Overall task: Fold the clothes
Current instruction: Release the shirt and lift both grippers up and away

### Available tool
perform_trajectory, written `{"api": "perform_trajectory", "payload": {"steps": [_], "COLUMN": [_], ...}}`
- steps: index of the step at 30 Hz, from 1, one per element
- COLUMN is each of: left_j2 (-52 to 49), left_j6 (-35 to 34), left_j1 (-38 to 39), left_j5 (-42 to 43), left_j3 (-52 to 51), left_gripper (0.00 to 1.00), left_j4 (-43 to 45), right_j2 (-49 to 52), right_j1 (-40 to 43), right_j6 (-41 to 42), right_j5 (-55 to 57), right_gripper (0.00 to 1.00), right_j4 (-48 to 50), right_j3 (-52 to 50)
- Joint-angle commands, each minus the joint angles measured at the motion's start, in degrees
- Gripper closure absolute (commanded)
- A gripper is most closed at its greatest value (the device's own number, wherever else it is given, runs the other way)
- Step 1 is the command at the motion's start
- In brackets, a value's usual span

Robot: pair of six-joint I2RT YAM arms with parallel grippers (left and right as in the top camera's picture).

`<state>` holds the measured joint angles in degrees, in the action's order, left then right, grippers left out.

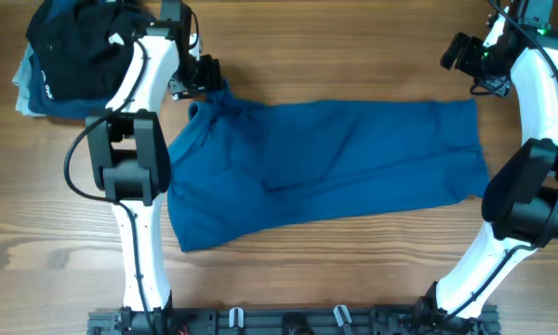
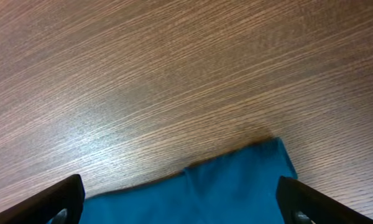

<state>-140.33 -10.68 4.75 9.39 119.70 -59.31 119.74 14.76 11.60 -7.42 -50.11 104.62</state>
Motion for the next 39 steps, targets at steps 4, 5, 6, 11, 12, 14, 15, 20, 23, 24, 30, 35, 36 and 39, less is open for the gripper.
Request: {"api": "perform_trajectory", "payload": {"steps": [4,5,6,11,12,14,15,20,23,24,30,35,36,39], "left_j2": [-2.6,-2.5,-2.2,2.2,3.7,6.7,8.4,15.4,17.7,17.8,17.7,17.0,16.5,13.9], "left_j6": [2.7,2.6,2.3,1.0,1.0,0.8,0.8,-0.2,-0.3,-0.3,-0.3,-0.3,-0.3,-0.2], "left_j1": [1.0,1.0,0.9,0.8,0.8,0.8,0.8,0.8,0.8,0.8,0.8,0.8,0.8,0.9], "left_j5": [-2.0,-2.0,-2.0,-1.9,-1.9,-1.4,-0.9,0.4,0.4,0.5,0.4,0.4,0.6,2.2], "left_j3": [0.9,1.4,2.3,4.0,4.1,4.0,4.1,4.0,4.0,4.0,4.0,4.0,4.0,4.0], "left_gripper": [0.8,0.96,0.96,0.96,0.96,0.96,0.96,0.96,0.96,0.96,0.74,0.58,0.54,0.4], "left_j4": [-0.2,-0.4,-0.9,-1.7,-1.8,-2.2,-2.6,-5.6,-7.5,-8.0,-9.7,-7.0,-5.8,-2.5], "right_j2": [0.8,0.8,0.9,1.8,2.5,3.7,4.6,7.5,7.9,7.9,8.2,9.5,10.1,11.5], "right_j1": [0.1,0.1,0.1,0.1,0.1,0.1,0.1,0.1,0.1,0.1,0.1,0.1,0.1,0.4], "right_j6": [-1.1,-1.1,-1.1,-1.1,-1.1,-1.2,-1.2,-1.1,-1.1,-1.1,-1.2,-2.5,-2.5,0.5], "right_j5": [1.5,2.0,2.4,2.5,2.5,2.5,2.5,2.3,0.5,-0.2,-1.2,-4.0,-3.8,1.7], "right_gripper": [0.26,0.32,0.32,0.32,0.32,0.32,0.33,0.34,0.26,0.23,0.03,0.0,0.01,0.0], "right_j4": [0.3,0.5,0.9,2.7,2.9,3.1,3.3,4.6,5.8,6.3,8.6,11.7,11.8,10.1], "right_j3": [1.0,1.0,1.0,0.7,0.7,0.7,0.7,0.7,0.7,0.7,0.7,0.7,0.7,0.7]}}
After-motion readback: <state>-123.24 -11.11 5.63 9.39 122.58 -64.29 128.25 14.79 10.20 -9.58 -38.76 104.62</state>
